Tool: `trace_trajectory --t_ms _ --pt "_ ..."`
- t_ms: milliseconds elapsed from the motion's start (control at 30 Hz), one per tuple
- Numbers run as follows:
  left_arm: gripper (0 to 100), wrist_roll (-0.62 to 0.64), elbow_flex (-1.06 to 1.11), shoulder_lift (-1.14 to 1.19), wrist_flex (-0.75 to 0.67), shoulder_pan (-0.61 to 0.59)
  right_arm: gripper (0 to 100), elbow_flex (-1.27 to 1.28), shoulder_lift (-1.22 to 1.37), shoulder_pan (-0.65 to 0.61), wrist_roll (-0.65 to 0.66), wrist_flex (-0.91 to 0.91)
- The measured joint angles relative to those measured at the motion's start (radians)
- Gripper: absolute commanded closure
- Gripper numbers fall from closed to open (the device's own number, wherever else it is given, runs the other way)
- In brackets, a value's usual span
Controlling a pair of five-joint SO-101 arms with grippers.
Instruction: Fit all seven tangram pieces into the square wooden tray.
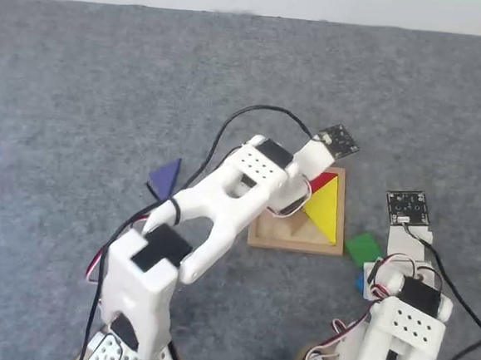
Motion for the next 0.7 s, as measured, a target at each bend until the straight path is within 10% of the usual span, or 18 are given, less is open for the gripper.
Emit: trace_trajectory --t_ms 300,700 --pt "92 0.003 -0.063 -0.028 0.044 -0.069 91.3 0.0 0.0 -0.005 -0.002 0.0" --pt "92 -0.002 0.31 -0.281 -0.072 0.137 91.3 0.0 0.0 -0.006 0.0 0.0"
